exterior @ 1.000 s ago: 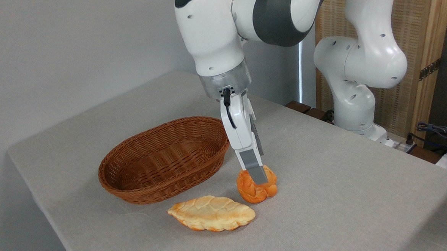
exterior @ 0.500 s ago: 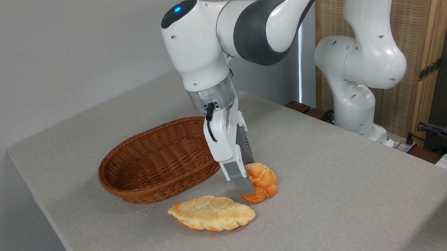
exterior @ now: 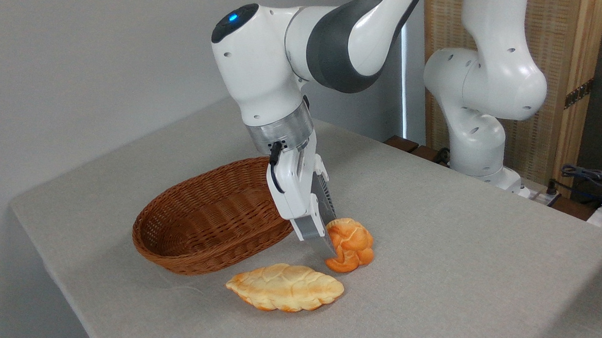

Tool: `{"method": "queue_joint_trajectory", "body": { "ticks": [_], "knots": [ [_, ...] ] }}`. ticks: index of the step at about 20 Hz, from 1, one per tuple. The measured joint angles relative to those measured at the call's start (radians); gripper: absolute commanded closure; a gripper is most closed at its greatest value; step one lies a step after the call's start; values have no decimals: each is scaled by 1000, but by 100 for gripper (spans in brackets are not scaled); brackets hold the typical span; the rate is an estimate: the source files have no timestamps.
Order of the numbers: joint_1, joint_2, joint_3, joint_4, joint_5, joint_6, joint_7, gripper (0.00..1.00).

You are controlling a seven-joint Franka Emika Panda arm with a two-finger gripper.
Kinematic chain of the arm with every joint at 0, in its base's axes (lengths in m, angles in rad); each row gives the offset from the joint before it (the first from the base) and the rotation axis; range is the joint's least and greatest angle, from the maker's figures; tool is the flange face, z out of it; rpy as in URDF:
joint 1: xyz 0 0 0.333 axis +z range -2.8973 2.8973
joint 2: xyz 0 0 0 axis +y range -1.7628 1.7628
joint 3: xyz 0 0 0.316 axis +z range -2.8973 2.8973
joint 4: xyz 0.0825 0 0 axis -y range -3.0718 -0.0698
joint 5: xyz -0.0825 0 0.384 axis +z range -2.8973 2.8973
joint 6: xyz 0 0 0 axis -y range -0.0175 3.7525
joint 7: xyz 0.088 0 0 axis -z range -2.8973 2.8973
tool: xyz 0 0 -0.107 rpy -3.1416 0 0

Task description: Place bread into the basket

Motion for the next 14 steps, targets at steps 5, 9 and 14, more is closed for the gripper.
{"method": "queue_joint_trajectory", "body": {
  "ticks": [5, 9, 14],
  "knots": [
    [0, 0, 0, 0, 0, 0, 0, 47],
    [0, -1, 0, 2, 0, 0, 0, 47],
    [2, -4, 0, 7, 0, 0, 0, 47]
  ]
}}
